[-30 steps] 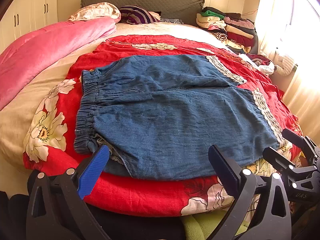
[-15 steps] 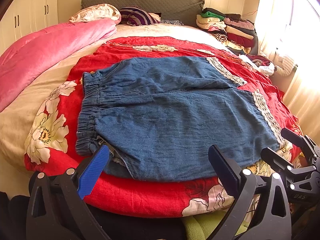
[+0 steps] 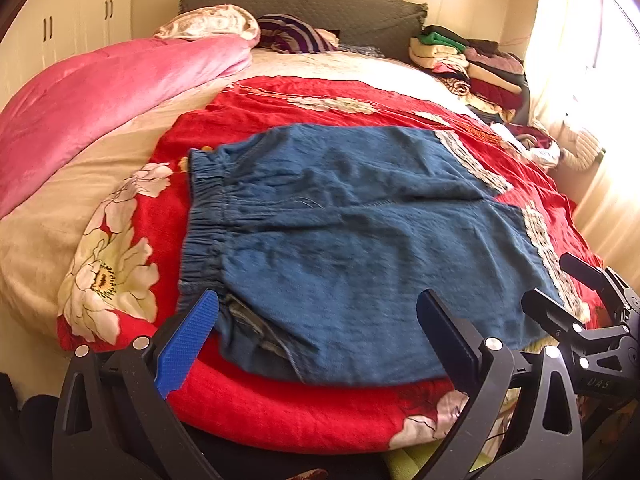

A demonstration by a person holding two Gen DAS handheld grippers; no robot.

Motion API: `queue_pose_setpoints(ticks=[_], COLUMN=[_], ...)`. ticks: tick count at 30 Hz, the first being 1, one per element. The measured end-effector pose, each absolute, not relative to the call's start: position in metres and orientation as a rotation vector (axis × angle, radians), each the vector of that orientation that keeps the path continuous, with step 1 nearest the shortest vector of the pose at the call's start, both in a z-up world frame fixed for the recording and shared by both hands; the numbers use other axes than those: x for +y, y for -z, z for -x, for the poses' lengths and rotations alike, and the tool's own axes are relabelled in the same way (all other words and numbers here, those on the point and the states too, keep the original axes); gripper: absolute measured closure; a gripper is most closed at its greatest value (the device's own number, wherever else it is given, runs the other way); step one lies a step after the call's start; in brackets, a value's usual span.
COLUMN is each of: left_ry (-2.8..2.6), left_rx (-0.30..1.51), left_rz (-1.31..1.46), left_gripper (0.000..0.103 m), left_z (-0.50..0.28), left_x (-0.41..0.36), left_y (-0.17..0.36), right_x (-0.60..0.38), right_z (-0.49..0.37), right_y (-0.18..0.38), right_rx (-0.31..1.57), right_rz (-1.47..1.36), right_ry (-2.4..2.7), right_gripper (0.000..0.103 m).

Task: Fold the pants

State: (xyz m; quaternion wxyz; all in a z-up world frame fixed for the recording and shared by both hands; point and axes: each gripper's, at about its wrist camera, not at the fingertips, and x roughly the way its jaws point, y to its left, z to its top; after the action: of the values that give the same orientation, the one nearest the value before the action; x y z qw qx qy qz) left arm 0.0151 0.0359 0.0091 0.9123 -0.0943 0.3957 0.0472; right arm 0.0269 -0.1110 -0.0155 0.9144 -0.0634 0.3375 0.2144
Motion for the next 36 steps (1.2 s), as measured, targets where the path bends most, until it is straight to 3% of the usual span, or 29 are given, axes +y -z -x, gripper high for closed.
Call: queue_pose_setpoints(ticks=[36], left_ry=[-0.312], left_rx=[0.892], left_rz=[0.317], left_gripper=[0.004], left_z=[-0.121], left_x=[0.193], left_y=[0.010], right_x=[-0.005], right_z=[-0.188], right_y=[0.001], right_rx=[0.788], right_rz=[0.195], right_ry=[-0.652], right_gripper=[0.008])
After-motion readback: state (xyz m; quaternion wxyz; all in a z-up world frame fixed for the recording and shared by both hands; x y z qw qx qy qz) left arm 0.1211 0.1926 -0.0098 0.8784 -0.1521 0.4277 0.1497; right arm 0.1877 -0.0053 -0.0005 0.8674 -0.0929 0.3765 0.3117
